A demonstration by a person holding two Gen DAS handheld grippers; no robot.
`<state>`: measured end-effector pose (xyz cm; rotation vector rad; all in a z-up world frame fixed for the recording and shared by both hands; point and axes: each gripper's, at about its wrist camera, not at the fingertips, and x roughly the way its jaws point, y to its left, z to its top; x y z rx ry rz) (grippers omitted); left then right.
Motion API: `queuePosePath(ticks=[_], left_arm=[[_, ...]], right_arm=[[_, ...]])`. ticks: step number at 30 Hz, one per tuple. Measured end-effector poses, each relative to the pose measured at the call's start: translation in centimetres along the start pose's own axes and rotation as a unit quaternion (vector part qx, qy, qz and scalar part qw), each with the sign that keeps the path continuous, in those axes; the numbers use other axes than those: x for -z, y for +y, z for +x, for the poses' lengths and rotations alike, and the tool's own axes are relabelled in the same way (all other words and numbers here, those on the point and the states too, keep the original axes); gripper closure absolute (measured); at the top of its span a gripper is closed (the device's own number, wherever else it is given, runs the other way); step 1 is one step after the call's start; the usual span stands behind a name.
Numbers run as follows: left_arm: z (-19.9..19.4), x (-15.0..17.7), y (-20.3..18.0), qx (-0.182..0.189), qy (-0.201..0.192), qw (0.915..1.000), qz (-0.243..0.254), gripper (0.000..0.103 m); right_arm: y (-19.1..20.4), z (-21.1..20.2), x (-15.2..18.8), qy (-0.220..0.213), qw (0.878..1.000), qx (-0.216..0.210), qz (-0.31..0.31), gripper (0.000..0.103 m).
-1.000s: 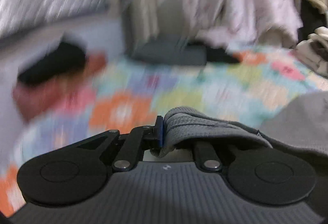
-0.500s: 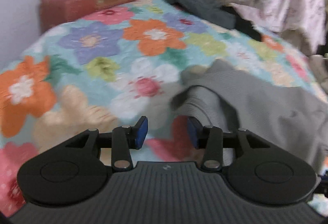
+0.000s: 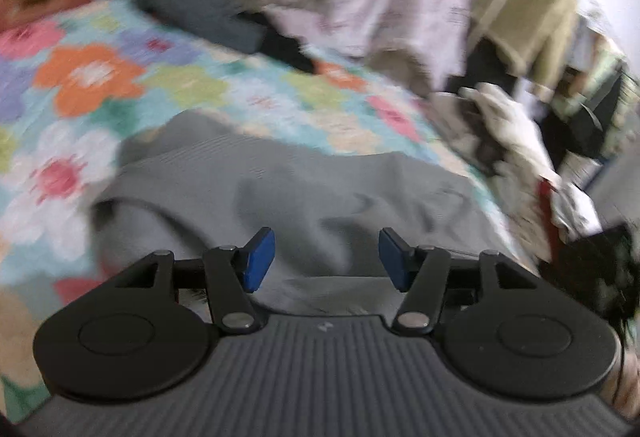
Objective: Fold clothes
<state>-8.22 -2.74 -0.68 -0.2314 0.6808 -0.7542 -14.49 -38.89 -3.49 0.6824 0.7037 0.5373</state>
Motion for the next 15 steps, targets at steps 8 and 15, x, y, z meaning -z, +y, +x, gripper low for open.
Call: queuePosePath(ticks=[8,15], left_arm=[[2.4,1.7,-4.0,-0.023,0.050,0.9922,0.111,0.043],[4.4,3.4,-5.7,-0.023,0.083,0.9874,0.133,0.043]], right_arm=[[-0.1,-2.5,-1.7,-0.024,0.997,0.055,-0.045,0.087],[0.4,-4.3,-1.1,-0.016,0.978,0.164,-0.131,0.054]])
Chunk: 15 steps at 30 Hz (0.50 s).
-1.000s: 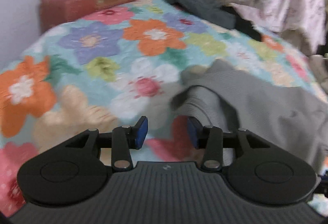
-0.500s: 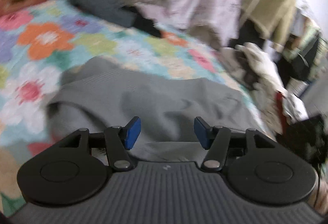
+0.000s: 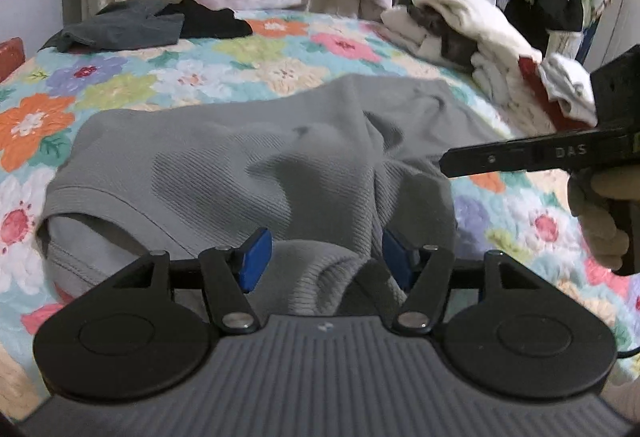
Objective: Fold clothes
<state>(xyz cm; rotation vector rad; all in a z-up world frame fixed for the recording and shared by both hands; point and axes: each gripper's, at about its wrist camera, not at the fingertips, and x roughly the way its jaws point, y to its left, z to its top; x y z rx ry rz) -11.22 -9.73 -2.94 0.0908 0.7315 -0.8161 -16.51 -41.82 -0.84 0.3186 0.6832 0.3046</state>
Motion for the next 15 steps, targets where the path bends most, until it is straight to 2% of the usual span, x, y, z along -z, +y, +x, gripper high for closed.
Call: queuePosePath(ticks=[1,4,6,7,8,9,11,15], left_arm=[[0.1,0.1,-0.1,0.000,0.001,1.0000,-0.001,0.043],[0.0,0.1,-0.5,0.004,-0.006,0.9999,0.010,0.043],[-0.4,0.1,-1.0,0.010,-0.012,0.9996,0.023,0.043],[-0.5,0.1,-1.2,0.013,-0.013,0.9995,0.026,0.043],[-0.6,0.0,-1.4,0.012,-0.012,0.9996,0.023,0.043],[-0.9,-0.1,-1.7,0.010,-0.005,0.9998,0.019,0.045],[-2.4,0.0,-3.1,0.021,-0.018,0.9990,0.037,0.043],[-4.6,0.9,-6.5,0.016,-0.044,0.9961,0.074,0.041]], right_arm=[[-0.3,0.0,0.2,0.002,1.000,-0.002,0.003,0.053],[-1.5,1.9,0.6,0.027,0.998,-0.034,0.036,0.035],[-2.0,3.4,1.0,0.044,0.996,-0.048,0.055,0.035],[-2.1,3.9,1.2,0.048,0.995,-0.057,0.060,0.058],[-1.6,3.6,1.3,0.039,0.995,-0.074,0.052,0.094],[-1.1,3.1,1.3,0.030,0.994,-0.092,0.042,0.094],[0.0,1.7,0.9,0.026,0.992,-0.123,0.026,0.094],[0.1,-1.0,0.0,0.017,0.976,-0.201,0.083,0.094]])
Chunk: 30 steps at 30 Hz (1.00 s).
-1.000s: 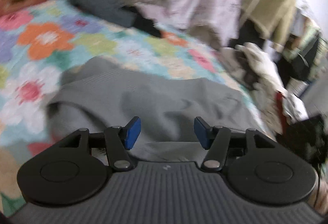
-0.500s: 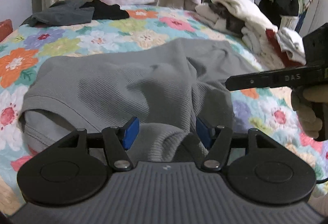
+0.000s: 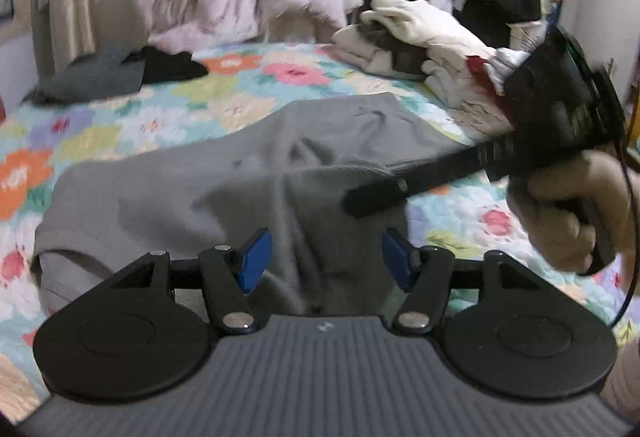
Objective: Fold clothes
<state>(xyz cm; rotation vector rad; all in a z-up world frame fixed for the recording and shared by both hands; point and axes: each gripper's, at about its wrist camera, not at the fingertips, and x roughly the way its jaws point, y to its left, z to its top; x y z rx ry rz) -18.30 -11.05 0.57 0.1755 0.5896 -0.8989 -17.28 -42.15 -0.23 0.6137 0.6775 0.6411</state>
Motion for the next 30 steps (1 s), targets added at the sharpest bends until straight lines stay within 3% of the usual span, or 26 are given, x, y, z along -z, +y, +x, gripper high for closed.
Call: queuePosePath(ticks=[4,6,9,11,13,14,16,18,19,20,26,28,29,30], left_arm=[[-0.3,0.3,-1.8,-0.029,-0.023,0.9993,0.003,0.029],[0.1,0.2,-1.9,-0.027,-0.037,0.9990,-0.001,0.022],[1.5,-0.1,-1.7,-0.014,-0.042,0.9990,-0.006,0.025],[3.0,-0.1,-1.5,-0.003,-0.025,0.9997,-0.004,0.040],[5.0,0.1,-1.6,-0.026,0.022,0.9994,0.005,0.044],[5.6,0.3,-1.6,-0.031,0.032,0.9990,0.004,0.059],[6.3,0.8,-1.2,-0.039,0.051,0.9979,-0.008,0.078],[6.7,1.2,-0.9,-0.051,0.067,0.9963,-0.016,0.088],[6.7,1.4,-0.8,-0.059,0.073,0.9955,-0.016,0.089],[6.7,1.5,-0.8,-0.066,0.075,0.9949,-0.016,0.090],[4.7,1.6,-1.0,-0.069,0.052,0.9960,-0.020,0.094],[4.0,1.3,-0.9,-0.072,0.042,0.9964,-0.019,0.094],[3.6,1.2,-0.8,-0.076,0.040,0.9961,-0.020,0.094],[3.3,1.0,-0.7,-0.081,0.038,0.9957,-0.022,0.094]], right_arm=[[1.5,-1.6,0.1,-0.005,0.997,-0.070,0.021,0.094],[2.2,-1.7,0.5,-0.004,0.997,-0.071,0.013,0.095],[2.2,-1.0,1.3,0.007,0.997,-0.068,0.017,0.095],[1.7,-0.9,1.5,0.009,0.997,-0.071,0.032,0.095],[1.5,-1.1,1.7,0.011,0.997,-0.063,0.033,0.095],[1.4,-1.3,1.7,0.011,0.998,-0.051,0.029,0.091],[1.3,-1.9,1.8,0.008,0.999,-0.027,0.021,0.090],[0.3,-2.4,1.4,-0.007,1.000,0.004,0.029,0.079],[-0.3,-2.6,1.2,-0.015,0.999,0.019,0.035,0.059],[-1.1,-2.4,1.0,-0.018,0.999,0.036,0.037,0.052],[-5.9,2.0,0.6,0.022,0.993,0.105,0.040,0.049],[-7.5,3.8,1.1,0.033,0.992,0.107,0.065,0.047],[-7.9,4.2,1.4,0.026,0.993,0.092,0.073,0.049],[-7.8,4.1,1.7,0.014,0.995,0.070,0.070,0.060]])
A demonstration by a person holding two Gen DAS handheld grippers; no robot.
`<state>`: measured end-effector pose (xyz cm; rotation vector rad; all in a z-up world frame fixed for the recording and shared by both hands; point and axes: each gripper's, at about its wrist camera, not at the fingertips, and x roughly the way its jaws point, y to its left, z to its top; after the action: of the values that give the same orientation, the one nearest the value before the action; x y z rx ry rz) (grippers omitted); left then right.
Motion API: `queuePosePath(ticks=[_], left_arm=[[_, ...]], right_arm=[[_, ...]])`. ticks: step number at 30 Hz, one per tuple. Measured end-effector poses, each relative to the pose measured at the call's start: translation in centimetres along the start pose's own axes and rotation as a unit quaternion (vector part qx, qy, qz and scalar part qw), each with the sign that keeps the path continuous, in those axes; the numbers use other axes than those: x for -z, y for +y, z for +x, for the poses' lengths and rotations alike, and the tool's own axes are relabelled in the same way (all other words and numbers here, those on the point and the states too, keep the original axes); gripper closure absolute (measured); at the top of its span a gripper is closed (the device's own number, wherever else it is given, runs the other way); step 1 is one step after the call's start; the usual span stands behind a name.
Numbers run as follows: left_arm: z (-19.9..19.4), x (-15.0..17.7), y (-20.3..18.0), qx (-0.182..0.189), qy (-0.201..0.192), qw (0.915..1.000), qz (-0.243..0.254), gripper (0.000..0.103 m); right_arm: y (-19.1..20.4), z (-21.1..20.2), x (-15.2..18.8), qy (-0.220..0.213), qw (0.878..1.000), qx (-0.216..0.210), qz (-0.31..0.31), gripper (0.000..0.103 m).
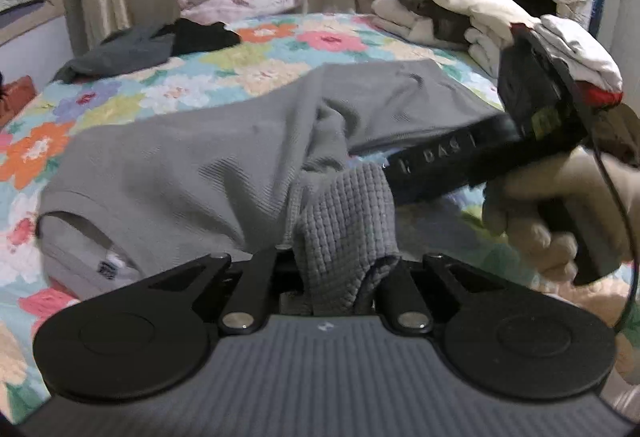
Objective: Fold clothes
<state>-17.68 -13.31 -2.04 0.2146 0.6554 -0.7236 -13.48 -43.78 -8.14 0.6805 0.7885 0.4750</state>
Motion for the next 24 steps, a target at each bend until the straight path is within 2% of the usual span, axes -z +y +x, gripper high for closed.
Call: queuePosePath(ticks=[1,4,8,11,13,15,16,19,21,24], left_arm=[[-0.4,-0.1,0.3,-0.004,-0.003,1.0000,-0.003,0.094],[-2.1,-0.4,0.7,-0.005,-0.017,0.9997,-0.017,0.094],[-6.3,-1.3,0.9,0.016,-0.043,0.9973,-0.057,0.094],[-10.3,-1.8,0.5,0.045,-0.073,0.9935,-0.075,0.094],[-11.5,-1.8,0.6,0.068,-0.079,0.9910,-0.084,0.094],[-12.1,-1.7,0.8,0.083,-0.076,0.9896,-0.090,0.093],[-11.6,-1.4,0.9,0.076,-0.062,0.9914,-0.086,0.091],[-8.8,-0.5,0.9,0.013,0.011,0.9984,-0.054,0.090],[-7.8,-0.2,0.8,-0.002,0.032,0.9987,-0.038,0.087],[-7.1,-0.2,0.8,-0.008,0.046,0.9986,-0.024,0.068]], right_arm=[[0.2,-0.1,0.3,0.003,1.000,-0.023,0.004,0.094],[1.2,-1.2,1.0,-0.008,0.997,-0.082,0.010,0.095],[3.3,-4.0,1.3,-0.015,0.986,-0.161,0.028,0.095],[5.4,-5.7,1.7,-0.017,0.976,-0.218,0.023,0.095],[6.9,-6.5,2.0,-0.014,0.969,-0.248,0.009,0.095],[7.5,-6.2,2.6,0.002,0.971,-0.239,-0.004,0.095],[7.5,-5.7,3.0,0.009,0.975,-0.224,-0.008,0.095],[6.1,-3.6,4.1,0.033,0.984,-0.176,0.018,0.095],[5.3,-2.8,4.8,0.047,0.988,-0.148,0.026,0.095],[5.3,-2.4,5.7,0.064,0.992,-0.112,0.003,0.095]])
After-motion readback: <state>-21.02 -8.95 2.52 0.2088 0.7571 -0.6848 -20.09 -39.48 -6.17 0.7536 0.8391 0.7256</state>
